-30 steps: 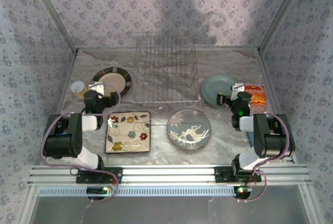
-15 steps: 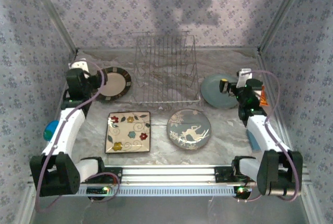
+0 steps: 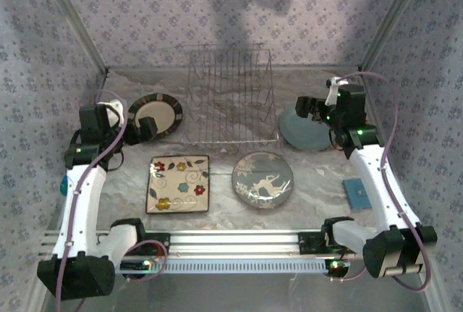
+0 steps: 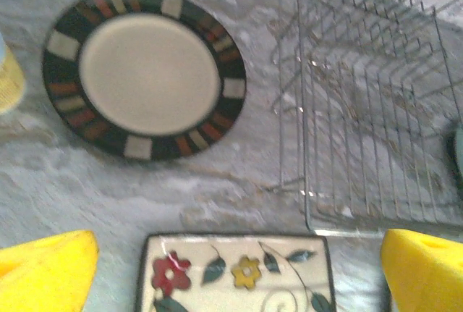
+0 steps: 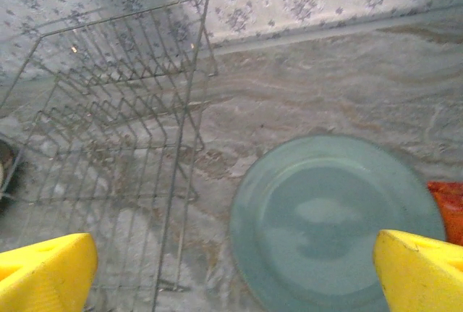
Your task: Load the plates into the dish rack
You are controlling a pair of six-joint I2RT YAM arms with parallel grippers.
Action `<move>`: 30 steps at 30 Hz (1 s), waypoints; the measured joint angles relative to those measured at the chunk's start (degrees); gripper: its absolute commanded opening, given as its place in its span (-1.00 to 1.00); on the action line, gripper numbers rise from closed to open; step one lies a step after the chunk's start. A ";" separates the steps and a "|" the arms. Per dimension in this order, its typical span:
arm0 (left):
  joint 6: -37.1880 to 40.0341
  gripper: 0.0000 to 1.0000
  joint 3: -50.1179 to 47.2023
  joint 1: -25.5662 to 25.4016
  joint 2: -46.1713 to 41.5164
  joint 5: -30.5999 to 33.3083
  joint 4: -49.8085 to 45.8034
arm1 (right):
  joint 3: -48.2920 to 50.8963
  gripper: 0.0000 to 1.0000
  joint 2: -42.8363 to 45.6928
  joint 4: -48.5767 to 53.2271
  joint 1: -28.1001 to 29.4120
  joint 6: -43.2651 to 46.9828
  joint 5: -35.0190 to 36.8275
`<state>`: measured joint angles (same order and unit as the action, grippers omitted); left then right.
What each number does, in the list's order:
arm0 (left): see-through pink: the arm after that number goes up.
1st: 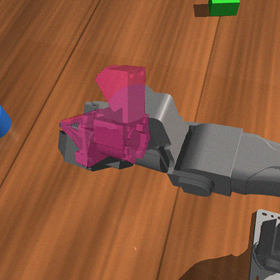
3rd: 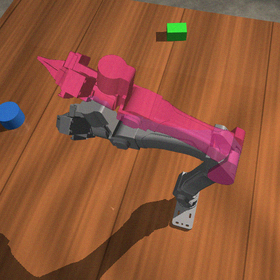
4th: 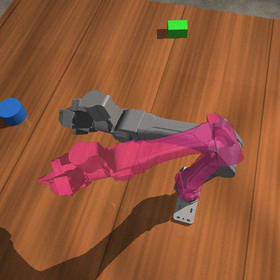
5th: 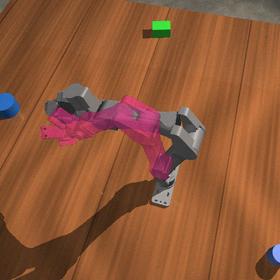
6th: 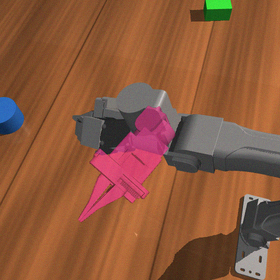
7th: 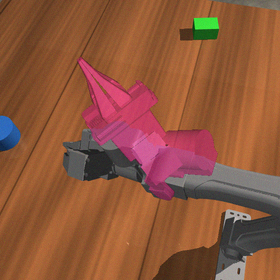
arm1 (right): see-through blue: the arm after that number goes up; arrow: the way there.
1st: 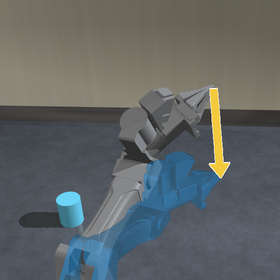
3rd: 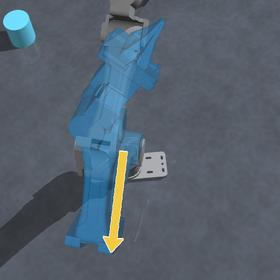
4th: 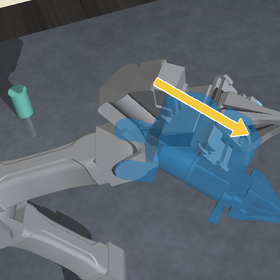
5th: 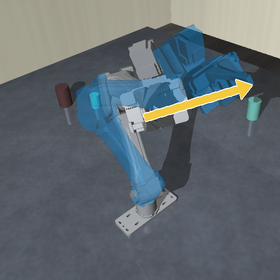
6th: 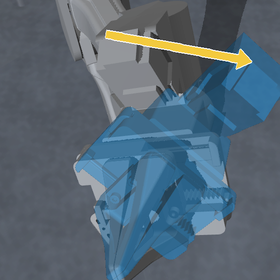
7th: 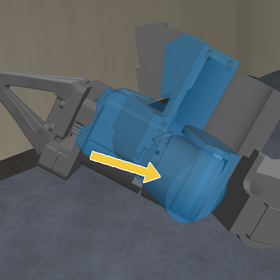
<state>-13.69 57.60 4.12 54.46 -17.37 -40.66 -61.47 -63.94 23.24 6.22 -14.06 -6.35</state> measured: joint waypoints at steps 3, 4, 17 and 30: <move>-2.05 0.98 -2.51 0.00 -1.49 -0.33 -2.89 | -1.88 0.99 -0.24 3.23 2.03 -2.25 -0.83; -2.86 0.98 -3.43 0.00 -2.01 0.02 -3.58 | -2.43 0.99 -0.48 4.07 2.69 -2.99 -1.36; -18.16 0.98 -16.50 0.00 -11.93 8.37 -5.84 | 5.31 0.99 -0.96 3.13 23.76 -20.55 -3.21; -25.22 0.98 -23.91 -0.81 -16.46 13.25 -2.97 | 13.97 0.99 -0.87 -2.86 41.55 -37.70 6.73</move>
<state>-38.92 33.69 3.31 38.00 -4.12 -43.64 -47.51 -64.82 20.38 47.77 -51.77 0.38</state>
